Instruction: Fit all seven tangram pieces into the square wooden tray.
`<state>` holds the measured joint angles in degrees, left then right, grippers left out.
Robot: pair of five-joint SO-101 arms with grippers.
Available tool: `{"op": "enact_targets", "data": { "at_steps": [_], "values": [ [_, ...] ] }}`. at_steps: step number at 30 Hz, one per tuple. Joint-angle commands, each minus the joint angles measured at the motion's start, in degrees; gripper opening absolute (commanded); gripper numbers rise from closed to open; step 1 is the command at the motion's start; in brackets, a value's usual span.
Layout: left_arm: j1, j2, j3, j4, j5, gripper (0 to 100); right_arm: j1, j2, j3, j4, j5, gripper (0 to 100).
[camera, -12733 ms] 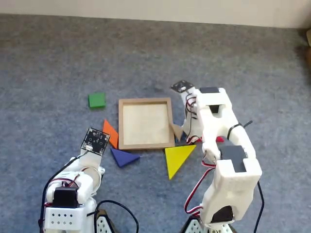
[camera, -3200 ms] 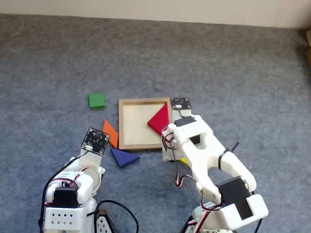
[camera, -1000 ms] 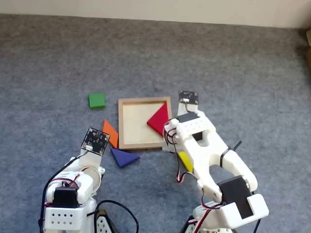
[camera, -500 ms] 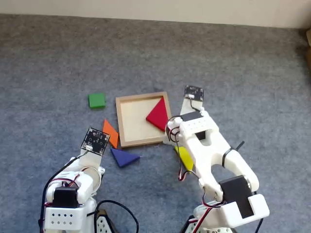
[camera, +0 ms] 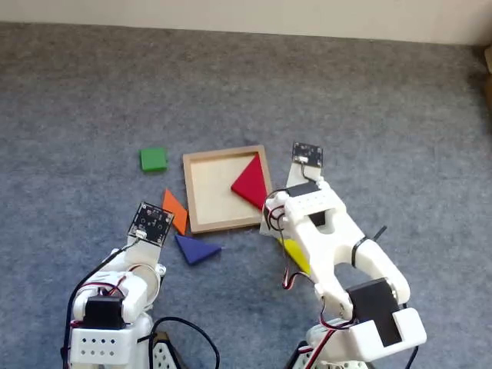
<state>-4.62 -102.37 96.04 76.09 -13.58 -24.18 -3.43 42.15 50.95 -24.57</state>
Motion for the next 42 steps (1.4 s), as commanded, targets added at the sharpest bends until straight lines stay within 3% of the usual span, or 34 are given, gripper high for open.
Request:
{"op": "enact_targets", "data": {
  "at_steps": [1,8,13,42],
  "values": [
    [-0.6,-1.5,1.1,0.4,-0.6,1,-0.4,-0.4,0.1,0.8,-0.2,33.1],
    [-0.6,-1.5,1.1,0.4,-0.6,1,-0.8,-0.5,-0.4,3.4,-0.6,33.7],
    [-0.6,-1.5,1.1,0.4,-0.6,1,-2.1,-0.4,-0.4,4.4,-0.6,39.5],
    [-0.6,-1.5,1.1,0.4,-0.6,1,-1.7,-0.4,1.7,4.4,-0.5,39.2]
  ]
}}
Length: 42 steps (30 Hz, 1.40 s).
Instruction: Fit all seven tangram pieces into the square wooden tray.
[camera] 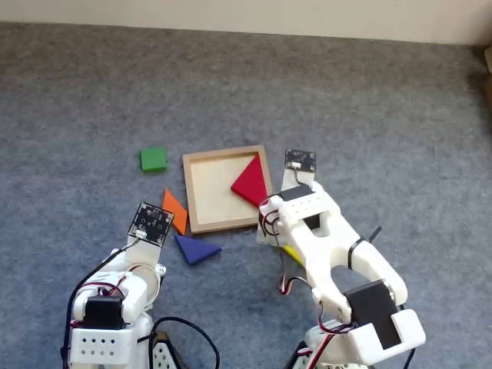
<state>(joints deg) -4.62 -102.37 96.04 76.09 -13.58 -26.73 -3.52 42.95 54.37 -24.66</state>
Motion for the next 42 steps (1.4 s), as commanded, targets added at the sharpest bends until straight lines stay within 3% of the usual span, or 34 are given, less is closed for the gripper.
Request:
{"op": "enact_targets", "data": {
  "at_steps": [1,6,22,28,35,42],
  "values": [
    [-0.6,-1.5,1.1,0.4,-0.6,1,1.3,-0.3,1.0,0.9,-0.4,39.0],
    [-0.6,-1.5,1.1,0.4,-0.6,1,1.6,-0.4,0.8,0.6,-0.4,30.5],
    [-0.6,-1.5,1.1,0.4,-0.6,1,1.7,-1.0,1.1,1.0,0.0,30.0],
    [-0.6,-1.5,1.1,0.4,-0.6,1,1.7,-1.0,1.0,1.0,1.6,22.0],
    [-0.6,-1.5,1.1,0.4,-0.6,1,1.8,-1.4,0.7,2.1,2.8,21.7],
    [-0.6,-1.5,1.1,0.4,-0.6,1,1.9,-13.4,2.8,5.3,4.6,21.7]
  ]
}}
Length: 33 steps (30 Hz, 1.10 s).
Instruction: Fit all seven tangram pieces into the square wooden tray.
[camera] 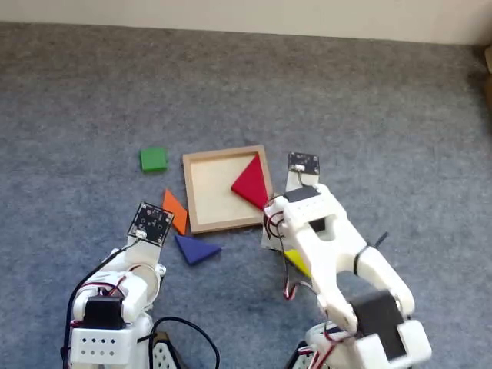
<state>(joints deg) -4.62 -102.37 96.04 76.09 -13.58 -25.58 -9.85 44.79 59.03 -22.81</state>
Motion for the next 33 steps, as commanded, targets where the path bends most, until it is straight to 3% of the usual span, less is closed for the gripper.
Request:
{"op": "enact_targets", "data": {
  "at_steps": [1,12,20,25,33],
  "values": [
    [-0.6,-1.5,1.1,0.4,-0.6,1,0.7,-8.9,1.6,0.6,4.7,21.4],
    [-0.6,-1.5,1.1,0.4,-0.6,1,0.7,-18.3,2.4,0.4,20.9,21.4],
    [-0.6,-1.5,1.1,0.4,-0.6,1,0.4,-18.2,-5.1,-5.7,36.4,19.9],
    [-0.6,-1.5,1.1,0.4,-0.6,1,0.0,-16.3,-9.5,-12.7,41.8,9.8],
    [-0.6,-1.5,1.1,0.4,-0.6,1,-3.5,-2.6,-19.5,-13.7,45.8,8.8]
  ]
}}
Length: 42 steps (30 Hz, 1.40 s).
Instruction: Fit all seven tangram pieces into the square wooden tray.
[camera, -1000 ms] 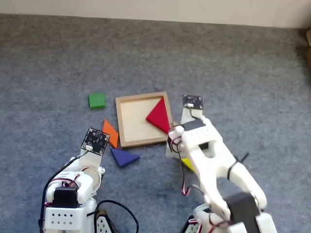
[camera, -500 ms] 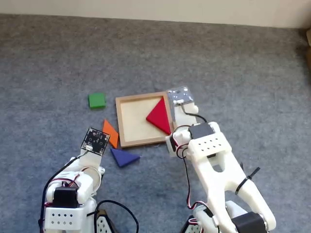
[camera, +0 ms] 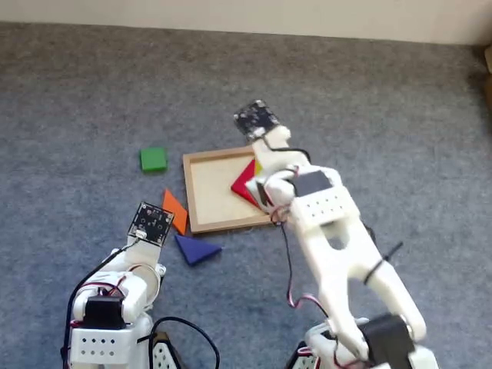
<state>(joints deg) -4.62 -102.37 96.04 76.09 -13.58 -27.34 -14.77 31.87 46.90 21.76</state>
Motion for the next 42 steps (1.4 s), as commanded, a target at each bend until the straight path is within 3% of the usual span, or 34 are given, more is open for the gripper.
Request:
{"op": "enact_targets", "data": {
  "at_steps": [1,9,13,20,28,40,42],
  "values": [
    [-0.6,-1.5,1.1,0.4,-0.6,1,-2.1,4.1,-8.0,-1.5,1.2,8.8],
    [-0.6,-1.5,1.1,0.4,-0.6,1,-6.7,19.6,-20.3,-1.5,1.8,8.8],
    [-0.6,-1.5,1.1,0.4,-0.6,1,-8.7,25.6,-25.2,-1.4,10.8,8.8],
    [-0.6,-1.5,1.1,0.4,-0.6,1,-11.3,28.4,-27.2,-1.4,19.1,9.1],
    [-0.6,-1.5,1.1,0.4,-0.6,1,-11.6,28.5,-27.2,0.2,19.2,27.6],
    [-0.6,-1.5,1.1,0.4,-0.6,1,-11.8,28.1,-37.2,12.6,18.8,27.8],
    [-0.6,-1.5,1.1,0.4,-0.6,1,-11.6,28.1,-39.8,14.3,16.1,27.8]
  ]
}}
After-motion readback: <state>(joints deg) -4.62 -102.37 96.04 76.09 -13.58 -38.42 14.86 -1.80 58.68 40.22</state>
